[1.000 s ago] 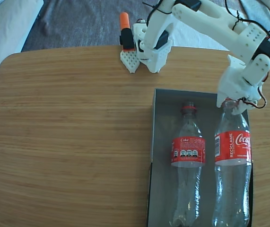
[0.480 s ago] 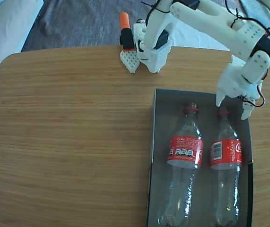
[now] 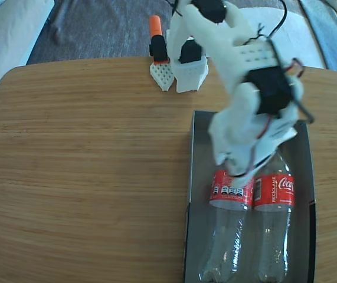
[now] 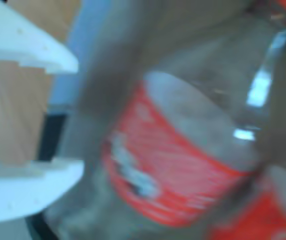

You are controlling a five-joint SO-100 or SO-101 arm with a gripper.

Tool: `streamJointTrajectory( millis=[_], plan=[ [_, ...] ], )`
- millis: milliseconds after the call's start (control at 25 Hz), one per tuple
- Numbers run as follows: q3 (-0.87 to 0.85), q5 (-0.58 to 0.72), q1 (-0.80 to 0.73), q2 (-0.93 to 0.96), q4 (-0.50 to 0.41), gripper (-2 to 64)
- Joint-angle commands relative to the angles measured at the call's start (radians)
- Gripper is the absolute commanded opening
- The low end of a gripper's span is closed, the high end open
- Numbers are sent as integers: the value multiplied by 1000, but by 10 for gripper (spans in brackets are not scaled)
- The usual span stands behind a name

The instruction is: Grasp the bottles and put them in the box.

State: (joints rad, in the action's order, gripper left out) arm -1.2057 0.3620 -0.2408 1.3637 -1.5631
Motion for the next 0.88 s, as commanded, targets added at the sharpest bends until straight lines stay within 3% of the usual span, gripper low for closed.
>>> streamJointTrajectory(
  millis=[0, 160, 360, 520, 840],
  plan=[
    [72, -3, 160, 66, -2, 80],
    [123, -5, 321, 67, 3, -3],
    [209, -6, 428, 67, 5, -4],
    [252, -6, 431, 135, 8, -4],
    [20, -20, 440, 436, 54, -4]
  ],
)
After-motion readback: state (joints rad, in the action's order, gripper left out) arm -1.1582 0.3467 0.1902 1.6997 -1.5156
